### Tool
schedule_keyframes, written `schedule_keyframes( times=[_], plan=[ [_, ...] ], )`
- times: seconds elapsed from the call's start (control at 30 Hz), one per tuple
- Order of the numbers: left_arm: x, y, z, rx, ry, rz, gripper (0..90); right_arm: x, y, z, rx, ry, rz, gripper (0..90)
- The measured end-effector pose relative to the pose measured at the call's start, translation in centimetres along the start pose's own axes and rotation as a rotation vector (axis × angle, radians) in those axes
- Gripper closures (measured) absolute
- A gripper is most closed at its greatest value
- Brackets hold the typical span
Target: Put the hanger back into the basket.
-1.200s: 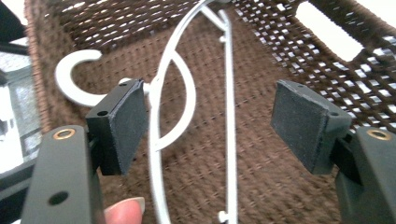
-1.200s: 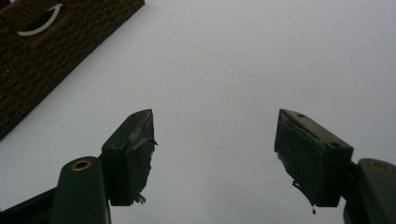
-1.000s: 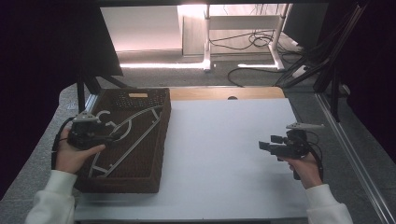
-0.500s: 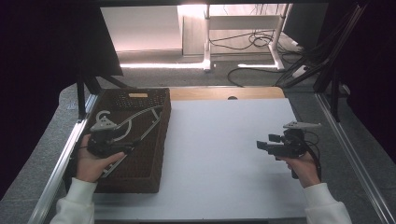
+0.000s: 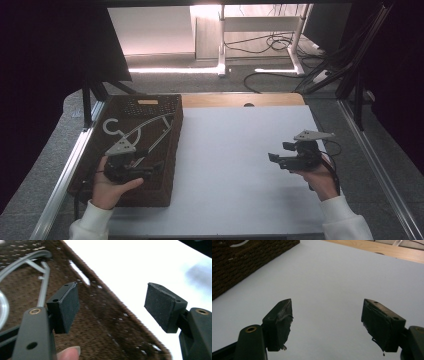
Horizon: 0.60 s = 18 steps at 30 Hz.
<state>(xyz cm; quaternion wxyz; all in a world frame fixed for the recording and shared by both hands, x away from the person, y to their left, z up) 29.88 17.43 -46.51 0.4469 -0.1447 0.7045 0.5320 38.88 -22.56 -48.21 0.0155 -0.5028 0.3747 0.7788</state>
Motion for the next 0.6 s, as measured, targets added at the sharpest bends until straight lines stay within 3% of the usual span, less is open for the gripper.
schedule_keyframes(
  times=[0.4, 0.6],
  plan=[
    [0.02, -0.22, -0.28, 0.004, 0.008, -0.001, 27.9, 0.00, 0.03, 0.39, -0.010, 0.053, 0.002, 21.7],
    [0.51, -0.42, -0.44, -0.027, -0.014, 0.012, 27.7, 0.24, -0.63, 0.42, -0.030, 0.067, 0.018, 18.1]
  ],
)
Point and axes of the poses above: each handheld gripper's, and its own axes: y roughly backward along the jaws, x roughly out of its underside, z roughly to its left, the point moved 8 cm from there along -y, roughly forward along the jaws, and after that the axes turned 12 degrees about -x, right-handed, at the moved point
